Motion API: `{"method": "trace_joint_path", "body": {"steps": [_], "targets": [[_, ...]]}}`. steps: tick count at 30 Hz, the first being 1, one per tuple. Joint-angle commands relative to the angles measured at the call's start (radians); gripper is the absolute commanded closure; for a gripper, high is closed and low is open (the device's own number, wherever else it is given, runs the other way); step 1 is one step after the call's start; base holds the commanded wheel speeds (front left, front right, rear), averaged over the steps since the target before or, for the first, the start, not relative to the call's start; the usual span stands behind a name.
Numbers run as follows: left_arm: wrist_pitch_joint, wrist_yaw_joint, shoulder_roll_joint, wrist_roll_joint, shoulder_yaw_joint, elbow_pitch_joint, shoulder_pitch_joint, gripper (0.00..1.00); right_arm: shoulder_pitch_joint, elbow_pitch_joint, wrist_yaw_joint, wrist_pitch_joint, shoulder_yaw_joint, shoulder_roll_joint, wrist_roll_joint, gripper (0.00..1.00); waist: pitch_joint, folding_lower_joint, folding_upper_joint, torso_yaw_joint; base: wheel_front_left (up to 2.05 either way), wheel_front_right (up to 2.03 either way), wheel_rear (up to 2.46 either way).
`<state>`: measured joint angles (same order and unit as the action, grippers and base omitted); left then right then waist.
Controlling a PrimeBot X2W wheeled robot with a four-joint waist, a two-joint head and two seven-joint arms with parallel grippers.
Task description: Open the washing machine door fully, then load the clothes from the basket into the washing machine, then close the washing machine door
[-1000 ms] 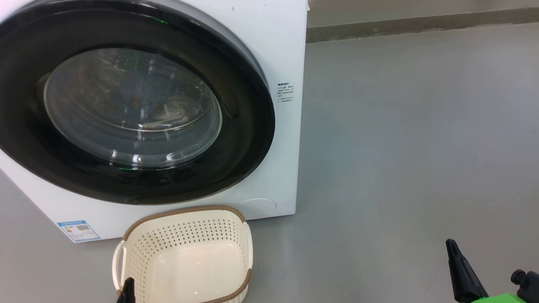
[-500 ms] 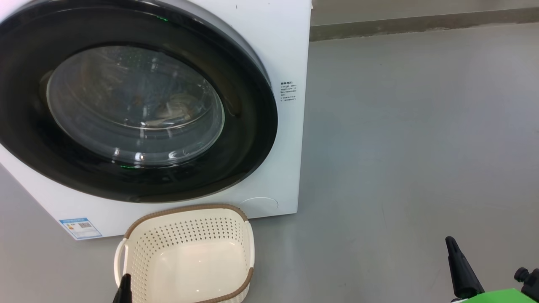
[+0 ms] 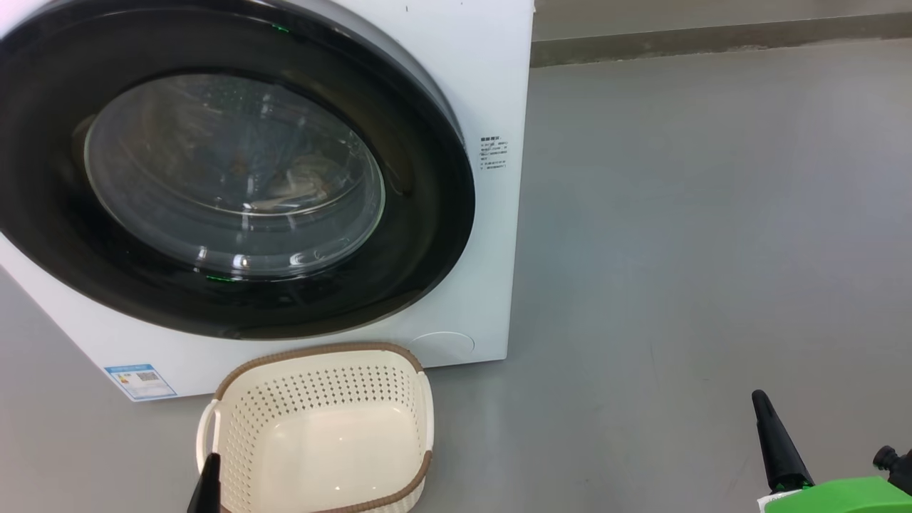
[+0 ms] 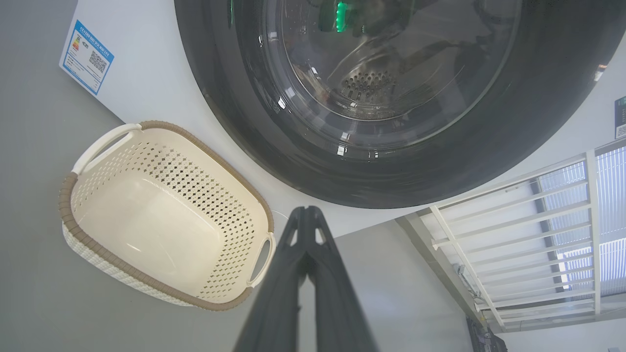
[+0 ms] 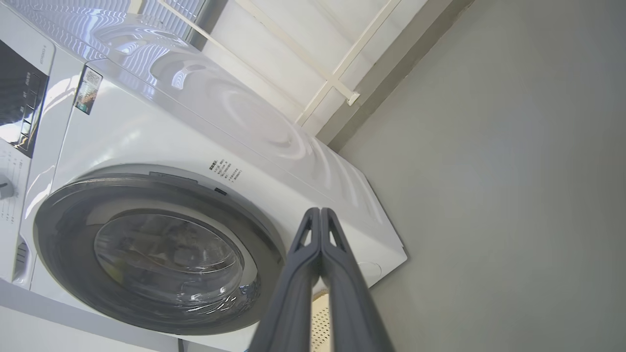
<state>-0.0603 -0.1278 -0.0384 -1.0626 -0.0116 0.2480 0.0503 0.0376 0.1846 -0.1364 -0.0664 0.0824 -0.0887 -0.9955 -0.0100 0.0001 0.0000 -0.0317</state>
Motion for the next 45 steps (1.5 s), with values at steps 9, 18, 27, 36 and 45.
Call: {"method": "trace_joint_path", "body": {"steps": [9, 18, 27, 36, 45], "targets": [[0.031, -0.002, -0.017, -0.111, -0.036, -0.016, -0.073, 1.0, -0.059, -0.007, 0.004, 0.032, -0.003, 0.0, -0.125, 1.0, 0.002, -0.0001, 0.0, 0.006, 0.0, 0.0, 0.0], [0.057, -0.002, -0.018, -0.201, -0.046, -0.013, -0.09, 1.0, -0.076, 0.007, 0.004, 0.059, 0.0, 0.005, -0.227, 1.0, 0.004, -0.0001, 0.0, 0.011, 0.0, 0.0, 0.0], [0.084, -0.002, -0.019, -0.292, -0.057, -0.011, -0.107, 1.0, -0.093, 0.02, 0.004, 0.086, 0.004, 0.01, -0.329, 1.0, 0.007, -0.0001, 0.0, 0.016, 0.0, 0.0, 0.0], [0.108, -0.002, -0.02, -0.372, -0.067, -0.008, -0.122, 1.0, -0.108, 0.032, 0.005, 0.11, 0.007, 0.014, -0.42, 1.0, 0.009, -0.0001, 0.0, 0.021, 0.0, 0.0, 0.0], [0.135, -0.003, -0.021, -0.463, -0.078, -0.006, -0.139, 1.0, -0.126, 0.045, 0.005, 0.137, 0.01, 0.02, -0.522, 1.0, 0.011, -0.0001, 0.0, 0.026, 0.0, 0.0, 0.0]]}}
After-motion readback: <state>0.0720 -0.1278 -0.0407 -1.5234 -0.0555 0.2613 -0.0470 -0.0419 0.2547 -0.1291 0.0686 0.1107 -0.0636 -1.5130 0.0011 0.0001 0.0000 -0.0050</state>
